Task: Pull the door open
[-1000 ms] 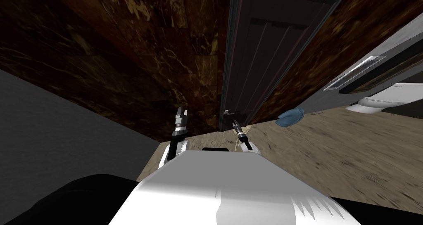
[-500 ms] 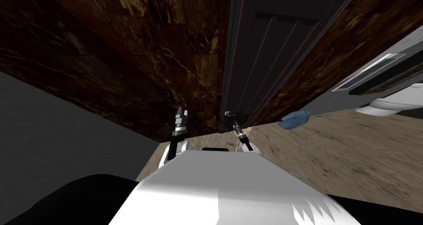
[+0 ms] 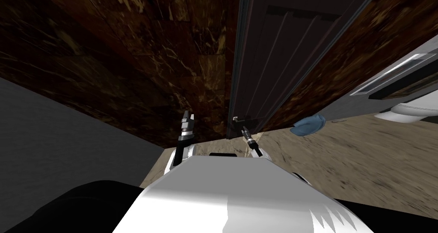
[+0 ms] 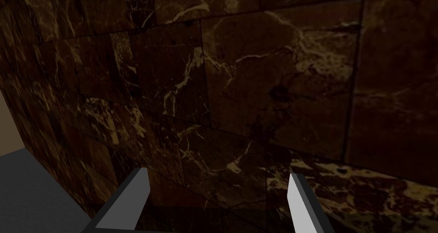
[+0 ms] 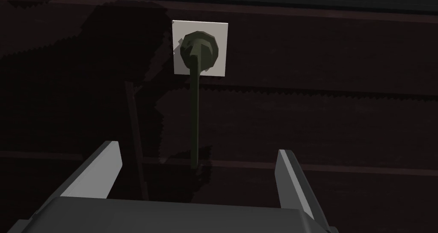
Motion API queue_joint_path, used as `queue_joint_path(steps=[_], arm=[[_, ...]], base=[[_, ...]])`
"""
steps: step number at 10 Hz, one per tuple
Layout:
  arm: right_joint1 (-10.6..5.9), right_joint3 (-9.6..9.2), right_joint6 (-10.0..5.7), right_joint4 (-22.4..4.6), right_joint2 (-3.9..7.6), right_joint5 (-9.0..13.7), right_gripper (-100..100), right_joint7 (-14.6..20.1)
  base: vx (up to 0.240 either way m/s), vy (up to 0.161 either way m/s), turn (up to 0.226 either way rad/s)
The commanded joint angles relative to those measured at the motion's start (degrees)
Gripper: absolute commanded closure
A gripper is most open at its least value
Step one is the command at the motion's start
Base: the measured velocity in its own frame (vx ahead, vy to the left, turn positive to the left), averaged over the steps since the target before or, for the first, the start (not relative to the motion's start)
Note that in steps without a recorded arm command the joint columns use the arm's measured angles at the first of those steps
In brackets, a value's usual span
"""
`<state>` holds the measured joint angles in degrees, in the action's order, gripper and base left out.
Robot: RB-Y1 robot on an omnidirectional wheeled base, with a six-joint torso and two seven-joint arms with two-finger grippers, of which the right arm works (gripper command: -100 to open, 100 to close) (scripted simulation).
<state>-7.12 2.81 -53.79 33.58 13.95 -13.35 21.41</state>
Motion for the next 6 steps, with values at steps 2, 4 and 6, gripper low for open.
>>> queue_joint_path(steps=[2, 4, 6], arm=[[-1.15, 0.18, -0.94, -3.0, 0.29, -0.1, -100, 0.5], [-0.57, 0.31, -1.11, -3.2, 0.94, 2.2, -100, -0.3], [-0.02, 0.43, -1.21, -3.5, 1.58, 4.4, -100, -1.0]], base=[[0.058, -0.024, 0.019], [0.036, 0.000, 0.139], [0.086, 0.014, 0.271]])
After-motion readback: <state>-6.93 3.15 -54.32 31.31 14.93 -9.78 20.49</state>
